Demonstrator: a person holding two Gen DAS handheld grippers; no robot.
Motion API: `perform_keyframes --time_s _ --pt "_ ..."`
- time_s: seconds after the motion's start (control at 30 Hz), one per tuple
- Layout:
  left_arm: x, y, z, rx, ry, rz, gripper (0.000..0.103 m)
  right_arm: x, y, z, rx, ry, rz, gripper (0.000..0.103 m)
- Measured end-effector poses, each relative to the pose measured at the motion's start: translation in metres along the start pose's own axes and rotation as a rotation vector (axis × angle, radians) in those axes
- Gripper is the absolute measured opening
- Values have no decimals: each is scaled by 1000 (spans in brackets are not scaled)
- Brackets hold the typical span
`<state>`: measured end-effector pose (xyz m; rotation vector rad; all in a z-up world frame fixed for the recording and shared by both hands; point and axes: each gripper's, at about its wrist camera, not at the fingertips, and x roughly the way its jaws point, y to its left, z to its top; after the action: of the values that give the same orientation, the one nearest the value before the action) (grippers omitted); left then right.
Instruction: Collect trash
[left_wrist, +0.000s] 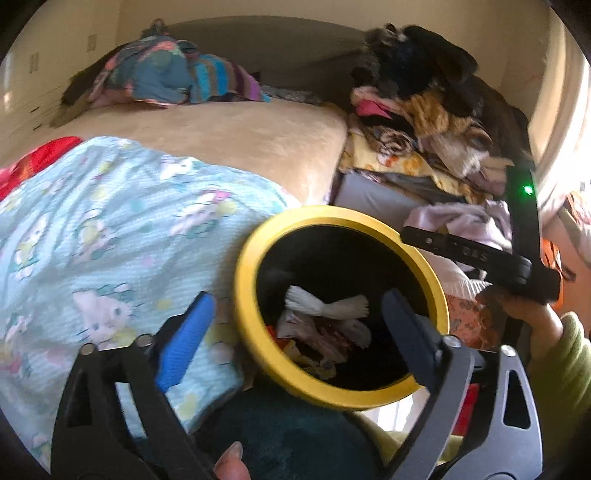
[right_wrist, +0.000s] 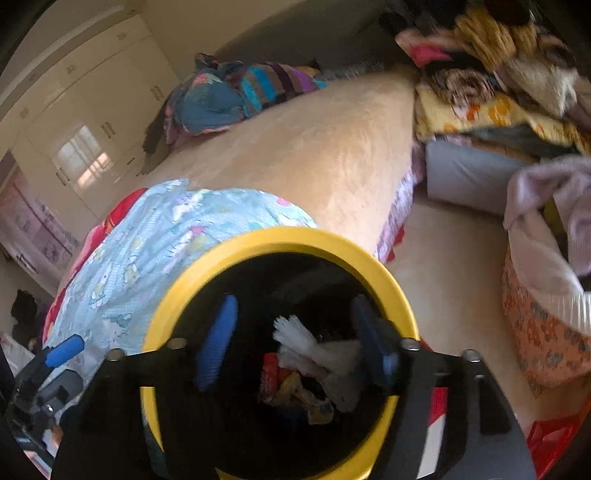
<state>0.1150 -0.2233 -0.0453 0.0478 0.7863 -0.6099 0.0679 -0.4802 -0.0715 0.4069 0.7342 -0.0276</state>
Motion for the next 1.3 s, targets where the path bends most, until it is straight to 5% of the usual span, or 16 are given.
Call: perform_keyframes --time_s 0.23,0.5,0.67,1.0,1.3 --pt "-47 41 -3 -91 -74 123 92 -21 72 0 -187 -127 72 96" --pt "-98 79 -22 -157 -176 277 92 -33 145 -24 -244 -227 174 97" --pt "-122 95 -38 -182 -233 343 92 -48 180 -50 -296 -346 156 97" --pt "-148 111 -70 -210 -313 438 92 -73 207 -89 -417 -529 126 97" --pt "-151 102 -74 -176 -350 465 92 -71 201 -91 -390 -512 123 97"
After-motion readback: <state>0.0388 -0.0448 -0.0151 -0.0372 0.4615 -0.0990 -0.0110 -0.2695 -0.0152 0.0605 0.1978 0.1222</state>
